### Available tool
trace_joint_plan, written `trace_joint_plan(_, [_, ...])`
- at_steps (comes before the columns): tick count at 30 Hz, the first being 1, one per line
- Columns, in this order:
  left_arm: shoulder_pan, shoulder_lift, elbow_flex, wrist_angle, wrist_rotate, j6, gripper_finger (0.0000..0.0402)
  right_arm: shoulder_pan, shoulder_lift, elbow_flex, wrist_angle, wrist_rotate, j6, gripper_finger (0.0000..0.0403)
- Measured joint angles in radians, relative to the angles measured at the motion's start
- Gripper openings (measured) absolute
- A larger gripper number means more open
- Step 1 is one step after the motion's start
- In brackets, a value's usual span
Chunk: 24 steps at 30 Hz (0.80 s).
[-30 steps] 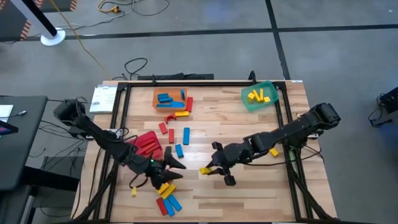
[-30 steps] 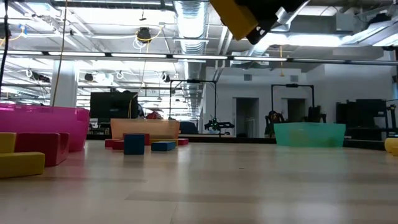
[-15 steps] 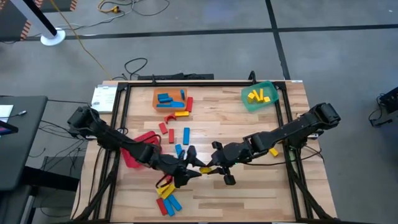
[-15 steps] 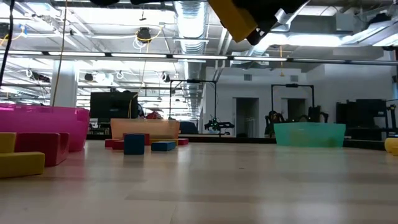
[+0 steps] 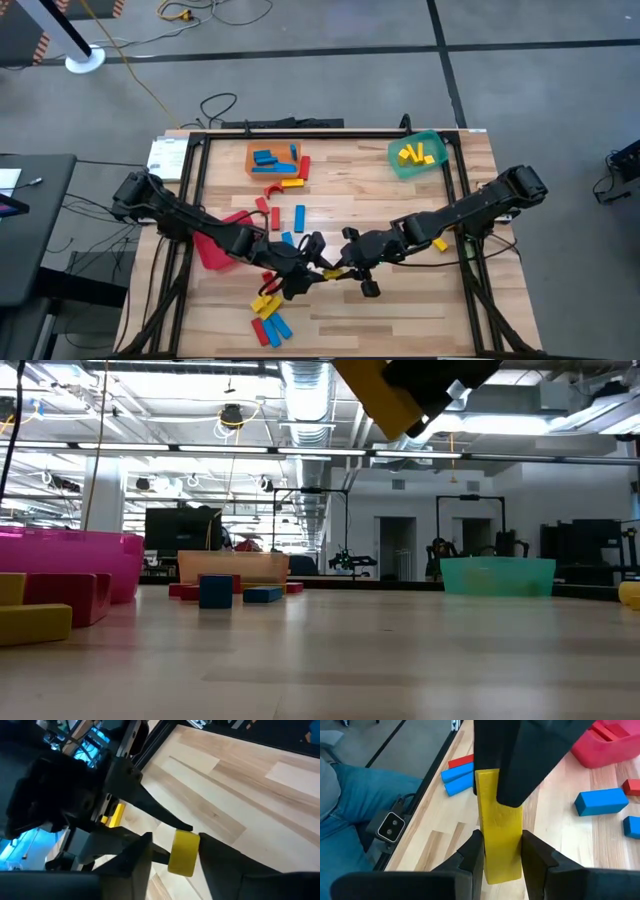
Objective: Sort blocks
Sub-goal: Put the yellow block into the green bin
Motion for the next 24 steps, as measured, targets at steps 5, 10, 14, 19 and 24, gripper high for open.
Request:
trace_joint_plan(5, [0.000, 0.000, 0.000, -0.005, 0.029, 0.027, 0.0098, -0.008, 0.000, 0.000, 0.003, 0.001, 0.000, 0.0113])
trace_joint_plan(10, [0.000, 0.000, 0.000, -0.025, 0.032, 0.041, 0.0063, -0.013, 0.000, 0.000, 0.007, -0.001, 0.000, 0.0113])
trace_joint_plan(14, [-0.002, 0.000, 0.000, -0.034, 0.032, 0.038, 0.0059, -0.013, 0.000, 0.000, 0.008, -0.001, -0.001, 0.0113])
trace_joint_plan(19, [-0.002, -0.001, 0.000, -0.038, 0.028, 0.021, 0.0059, -0.014, 0.000, -0.001, 0.008, 0.000, -0.020, 0.0113])
trace_joint_plan(24, [-0.003, -0.001, 0.000, -0.055, 0.022, 0.000, 0.0059, -0.011, 0.000, 0.000, -0.014, 0.004, -0.030, 0.0116])
